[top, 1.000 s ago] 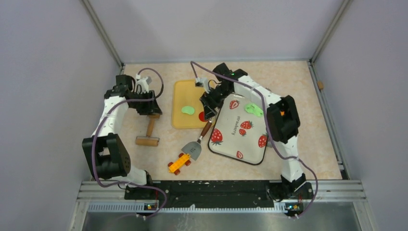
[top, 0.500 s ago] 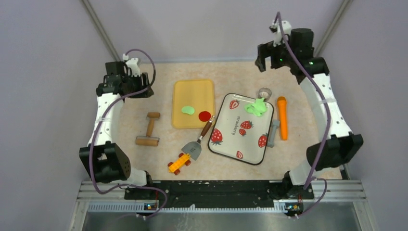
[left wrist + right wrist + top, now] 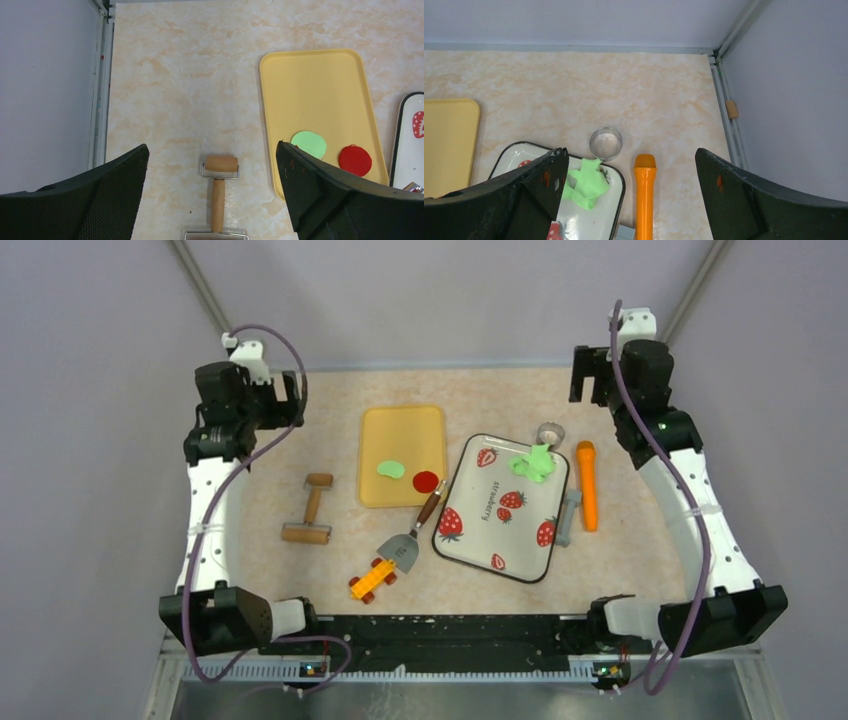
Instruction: Roll out the dumpling wrappers from the dough
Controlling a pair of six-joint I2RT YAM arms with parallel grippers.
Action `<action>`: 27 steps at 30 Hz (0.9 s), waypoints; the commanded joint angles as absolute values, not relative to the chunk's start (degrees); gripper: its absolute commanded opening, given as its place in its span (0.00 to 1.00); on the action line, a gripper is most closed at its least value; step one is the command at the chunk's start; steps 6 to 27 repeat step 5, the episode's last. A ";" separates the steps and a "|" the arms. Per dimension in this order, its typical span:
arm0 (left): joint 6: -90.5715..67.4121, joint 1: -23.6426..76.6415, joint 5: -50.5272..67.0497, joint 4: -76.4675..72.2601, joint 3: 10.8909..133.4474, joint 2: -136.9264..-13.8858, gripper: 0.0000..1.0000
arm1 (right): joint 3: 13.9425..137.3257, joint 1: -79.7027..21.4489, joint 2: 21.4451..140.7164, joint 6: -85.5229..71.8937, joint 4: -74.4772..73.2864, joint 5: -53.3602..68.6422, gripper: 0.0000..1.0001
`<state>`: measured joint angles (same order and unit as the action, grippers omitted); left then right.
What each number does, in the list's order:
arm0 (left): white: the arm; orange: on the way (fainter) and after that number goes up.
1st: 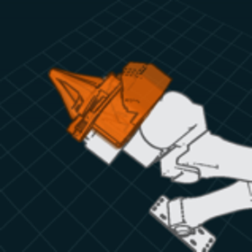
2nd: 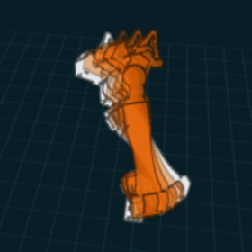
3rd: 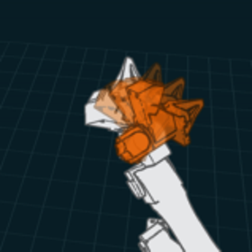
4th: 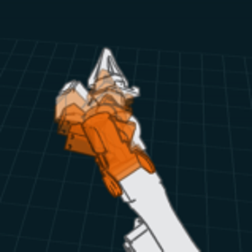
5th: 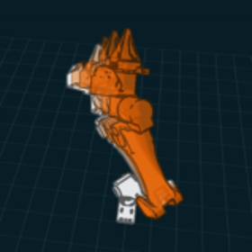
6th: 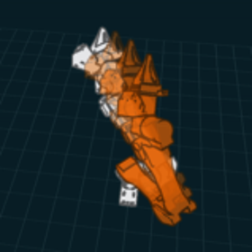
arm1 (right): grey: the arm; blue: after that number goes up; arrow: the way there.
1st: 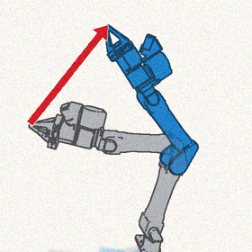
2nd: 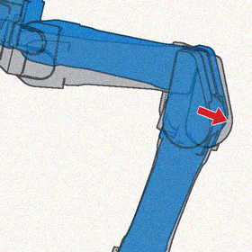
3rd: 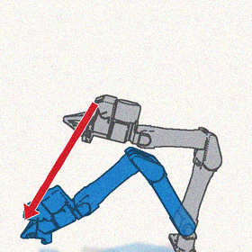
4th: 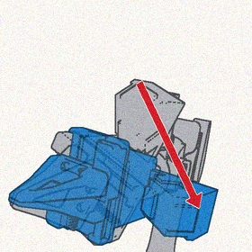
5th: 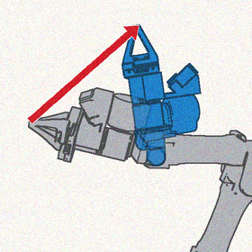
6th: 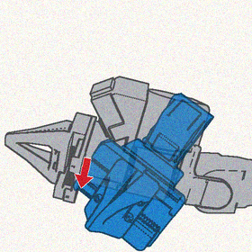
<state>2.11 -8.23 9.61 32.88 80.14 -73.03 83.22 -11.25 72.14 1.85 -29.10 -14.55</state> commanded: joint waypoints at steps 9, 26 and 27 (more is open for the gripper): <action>6.37 -7.91 10.38 30.30 81.69 -73.38 0.99 | 82.34 -11.78 69.91 -0.34 -23.90 -23.50 0.99; 6.37 -7.91 10.38 30.30 81.69 -73.38 0.99 | 82.34 -11.78 69.91 -0.34 -23.90 -23.50 0.99; 6.37 -7.91 10.38 30.30 81.69 -73.38 0.99 | 82.34 -11.78 69.91 -0.34 -23.90 -23.50 0.99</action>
